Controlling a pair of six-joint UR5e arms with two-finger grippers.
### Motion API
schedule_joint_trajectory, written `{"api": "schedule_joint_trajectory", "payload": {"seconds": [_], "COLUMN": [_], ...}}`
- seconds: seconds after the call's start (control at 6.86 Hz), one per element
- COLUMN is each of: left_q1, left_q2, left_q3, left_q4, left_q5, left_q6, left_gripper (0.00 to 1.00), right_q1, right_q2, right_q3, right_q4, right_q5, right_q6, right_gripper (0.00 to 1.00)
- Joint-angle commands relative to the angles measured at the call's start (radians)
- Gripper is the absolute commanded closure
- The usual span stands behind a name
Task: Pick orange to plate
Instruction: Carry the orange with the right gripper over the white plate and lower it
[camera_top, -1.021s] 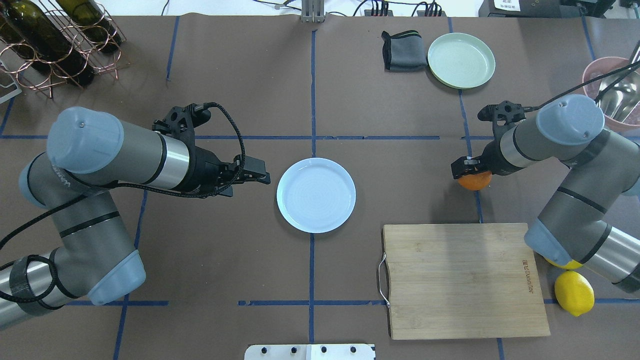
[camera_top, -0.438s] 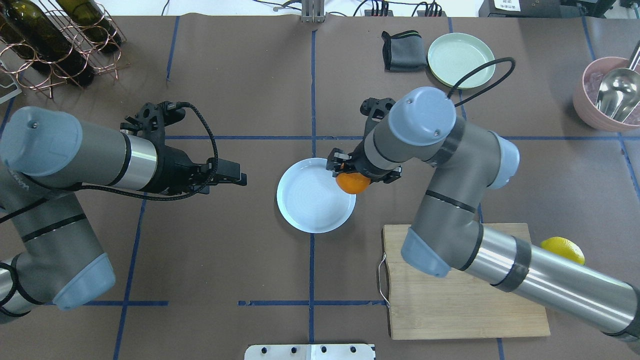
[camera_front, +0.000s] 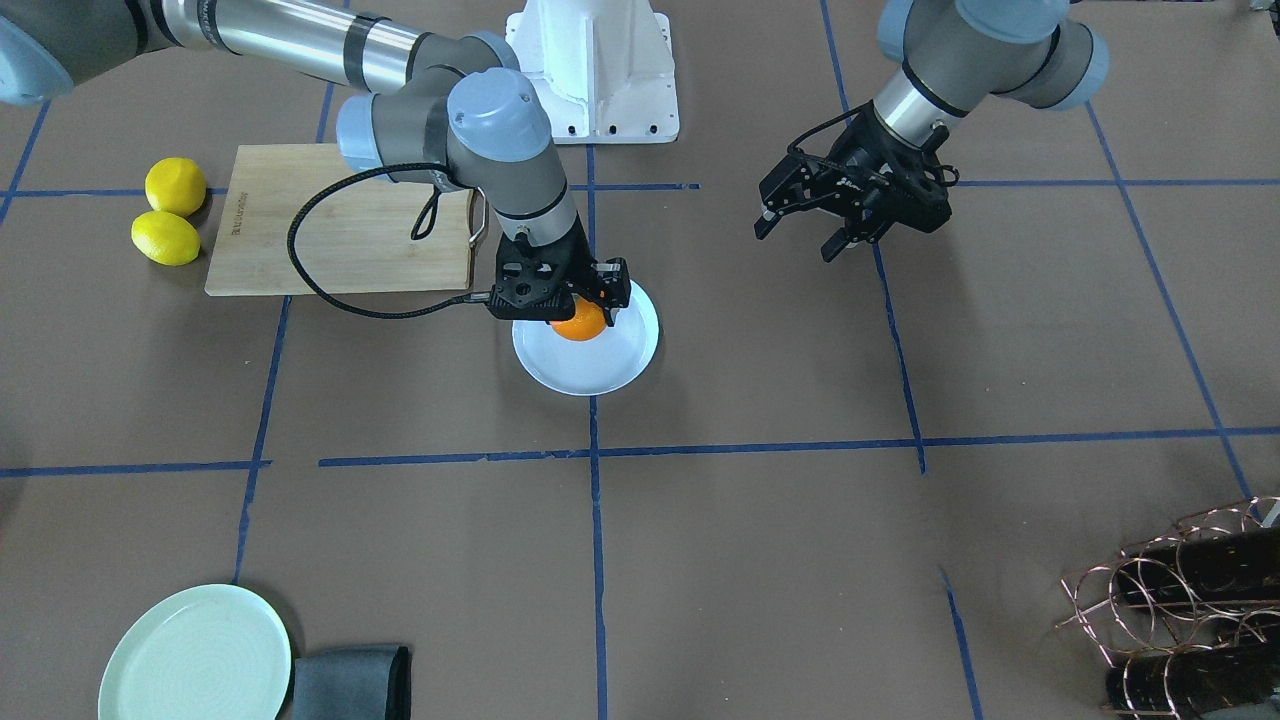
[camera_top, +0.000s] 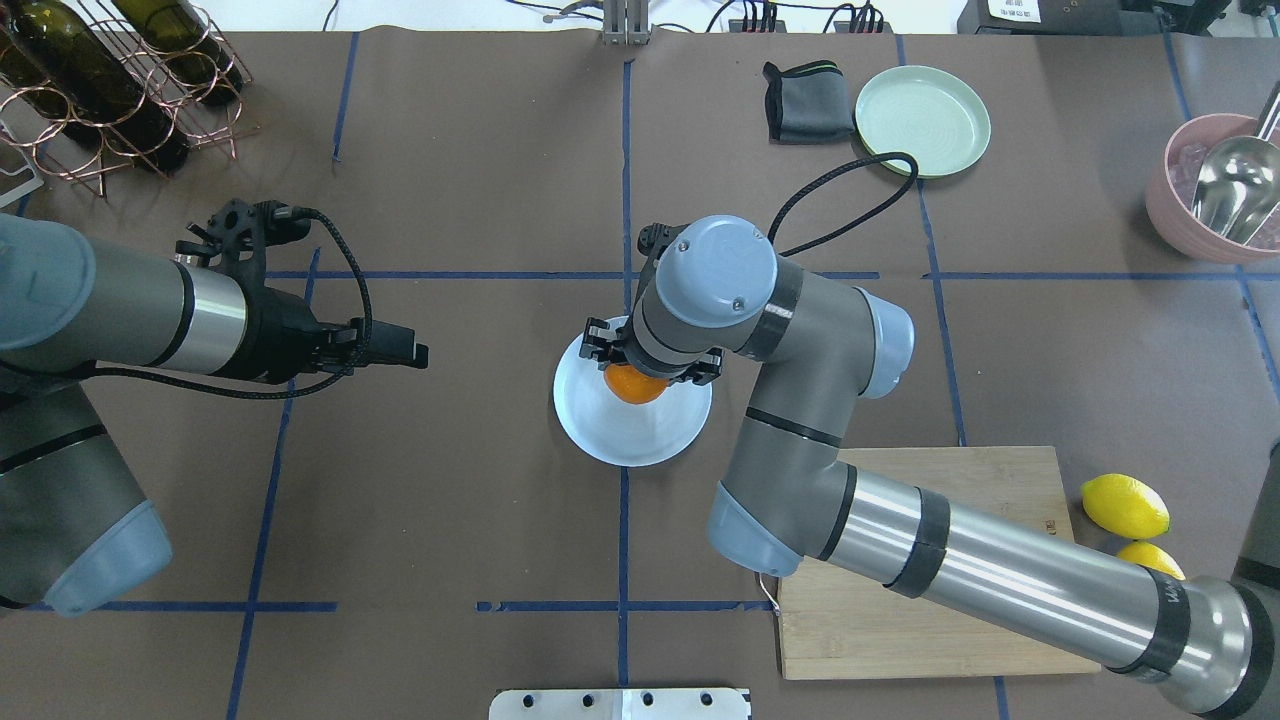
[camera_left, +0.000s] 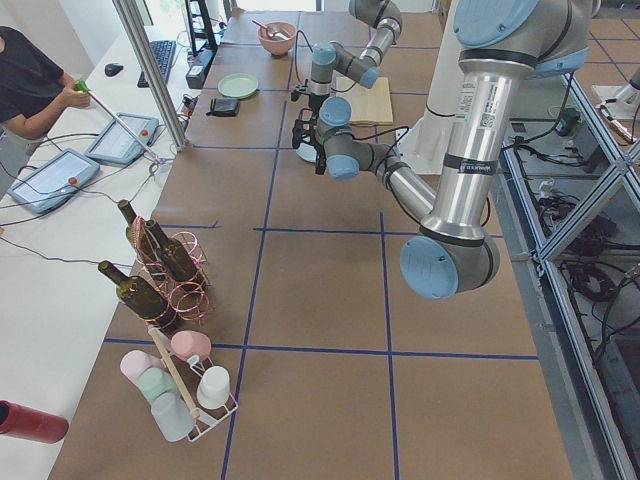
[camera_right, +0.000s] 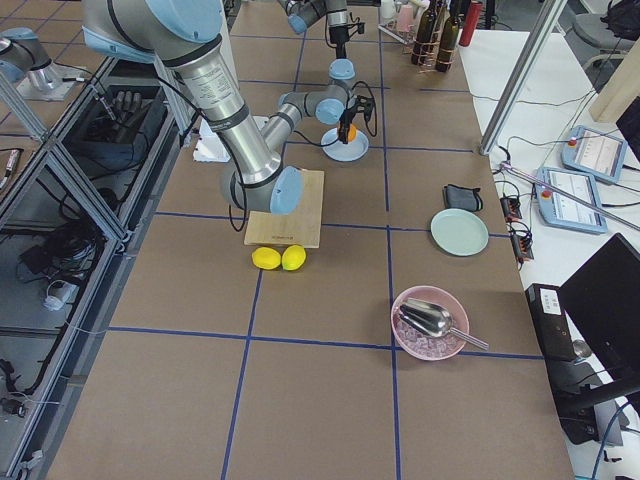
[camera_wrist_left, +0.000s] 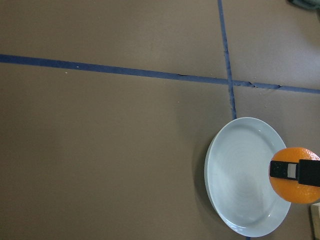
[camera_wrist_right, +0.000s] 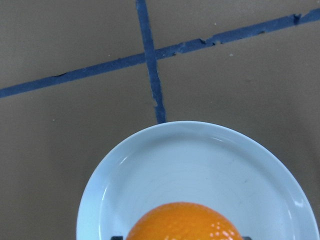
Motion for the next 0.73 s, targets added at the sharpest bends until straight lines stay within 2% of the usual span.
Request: {"api": "schedule_joint_trajectory", "payload": {"seconds": [0.0, 0.15, 0.29, 0.44, 0.58], "left_q1": [-0.005, -0.003, -0.003, -0.003, -0.003], "left_q2": [0.005, -0.001, -0.001, -0.002, -0.004], "left_q3": [-0.002, 0.004, 0.004, 0.006, 0.008], "left_q4": [0.000, 0.000, 0.000, 0.000, 0.000], "left_q5": [0.002, 0.002, 0.002, 0.002, 0.000], "left_q6": [0.010, 0.010, 0.010, 0.010, 0.010], "left_gripper": [0.00, 0.00, 0.00, 0.00, 0.00], "right_q1": [-0.033, -0.036, -0.036, -0.036, -0.036], "right_q2": [0.010, 0.013, 0.013, 0.010, 0.013], "right_q3": [-0.045, -0.050, -0.050, -0.050, -0.048], "right_q4": [0.001, 0.002, -0.001, -0.007, -0.007], "right_q5": [-0.066, -0.066, -0.068, -0.063, -0.063], "right_q6": [-0.003, -0.009, -0.011, -0.012, -0.012], "right_gripper": [1.00, 1.00, 0.26, 0.23, 0.00]}}
